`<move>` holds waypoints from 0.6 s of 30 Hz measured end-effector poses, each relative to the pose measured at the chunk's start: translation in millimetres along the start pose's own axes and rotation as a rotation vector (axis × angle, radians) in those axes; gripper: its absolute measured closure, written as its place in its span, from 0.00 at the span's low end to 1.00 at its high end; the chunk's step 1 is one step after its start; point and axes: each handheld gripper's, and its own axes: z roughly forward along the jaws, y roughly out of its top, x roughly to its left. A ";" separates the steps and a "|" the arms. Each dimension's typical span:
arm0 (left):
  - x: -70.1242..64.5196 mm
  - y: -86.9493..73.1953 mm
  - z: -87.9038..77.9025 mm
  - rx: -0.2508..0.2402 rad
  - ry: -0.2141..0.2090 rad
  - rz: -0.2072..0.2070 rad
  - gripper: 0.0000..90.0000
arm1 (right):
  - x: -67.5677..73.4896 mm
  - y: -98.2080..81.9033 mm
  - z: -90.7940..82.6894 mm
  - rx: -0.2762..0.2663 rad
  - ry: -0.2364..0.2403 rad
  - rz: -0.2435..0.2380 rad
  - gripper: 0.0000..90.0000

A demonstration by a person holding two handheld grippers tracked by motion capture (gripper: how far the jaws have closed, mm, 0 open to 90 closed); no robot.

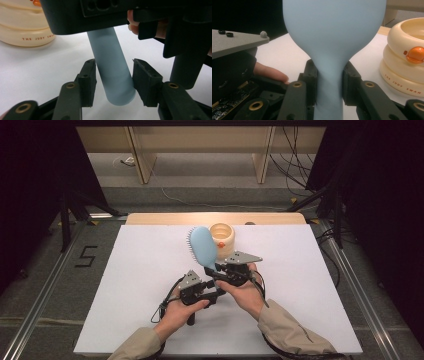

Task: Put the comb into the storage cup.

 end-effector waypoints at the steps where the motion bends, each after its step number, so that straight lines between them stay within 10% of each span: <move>1: -0.2 -0.1 0.1 -0.001 -0.001 -0.003 0.62 | 0.0 -0.1 0.0 0.000 0.000 0.000 0.78; 18: 5.8 -0.2 -3.4 -0.048 -0.020 -0.145 0.71 | 2.9 1.9 -0.5 -0.021 -0.003 -0.029 0.78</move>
